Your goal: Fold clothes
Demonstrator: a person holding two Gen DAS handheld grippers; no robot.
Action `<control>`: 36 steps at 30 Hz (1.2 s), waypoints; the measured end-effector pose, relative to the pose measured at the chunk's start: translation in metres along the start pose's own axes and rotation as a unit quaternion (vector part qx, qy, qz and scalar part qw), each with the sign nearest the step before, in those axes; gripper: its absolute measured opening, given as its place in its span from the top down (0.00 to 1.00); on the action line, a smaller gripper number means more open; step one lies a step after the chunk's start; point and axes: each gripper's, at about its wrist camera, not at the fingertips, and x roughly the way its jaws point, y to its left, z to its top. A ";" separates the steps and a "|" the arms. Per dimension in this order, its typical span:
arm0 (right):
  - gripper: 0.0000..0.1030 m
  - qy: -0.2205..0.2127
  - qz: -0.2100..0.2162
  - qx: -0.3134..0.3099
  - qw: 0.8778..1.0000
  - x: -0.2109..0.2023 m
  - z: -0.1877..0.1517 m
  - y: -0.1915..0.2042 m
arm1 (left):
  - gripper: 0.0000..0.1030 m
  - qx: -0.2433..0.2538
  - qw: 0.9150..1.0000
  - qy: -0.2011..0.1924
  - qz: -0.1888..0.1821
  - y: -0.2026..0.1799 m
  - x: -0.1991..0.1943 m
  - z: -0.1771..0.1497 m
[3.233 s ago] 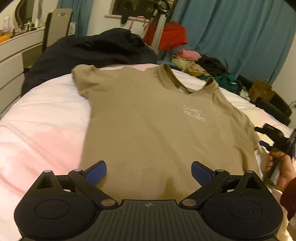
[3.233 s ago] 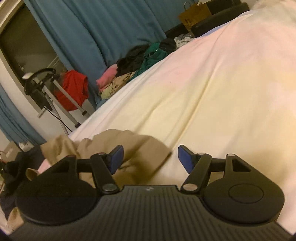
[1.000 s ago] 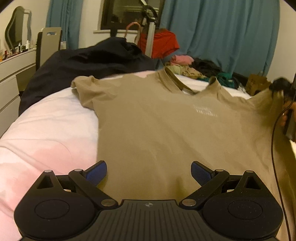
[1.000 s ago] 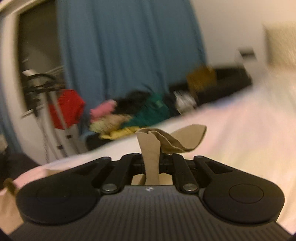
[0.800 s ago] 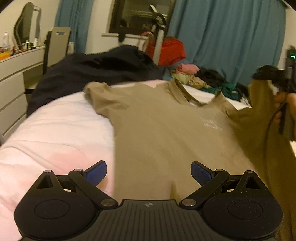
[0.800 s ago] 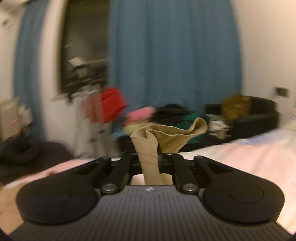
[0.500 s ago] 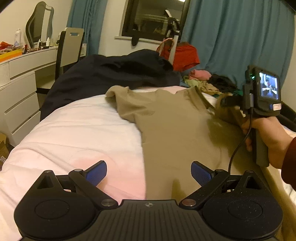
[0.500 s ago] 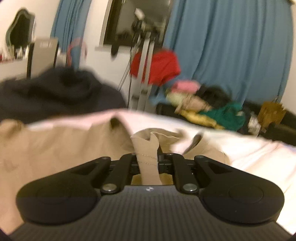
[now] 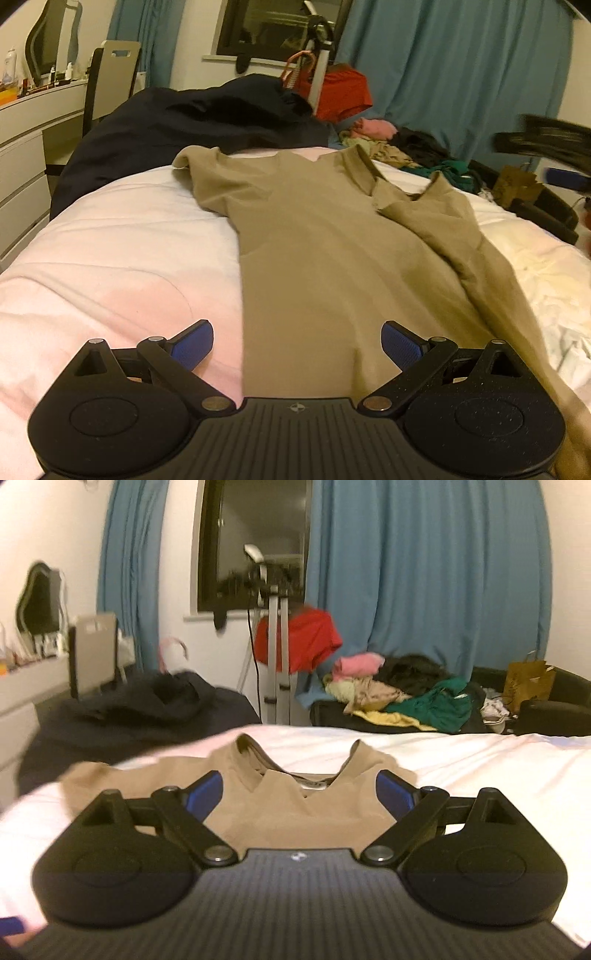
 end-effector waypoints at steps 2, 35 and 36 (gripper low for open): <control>0.11 -0.015 0.009 0.018 1.000 -0.041 -0.007 -0.007 | 0.04 -0.004 1.000 -0.004 -0.012 -0.005 -0.011 -0.002; 0.11 -0.139 -0.193 0.271 0.933 -0.239 -0.103 -0.171 | 0.34 -0.073 0.941 0.186 -0.274 -0.157 -0.021 -0.089; 0.11 -0.136 -0.191 0.270 0.934 -0.240 -0.105 -0.171 | 0.38 -0.071 0.937 0.196 -0.281 -0.162 -0.017 -0.096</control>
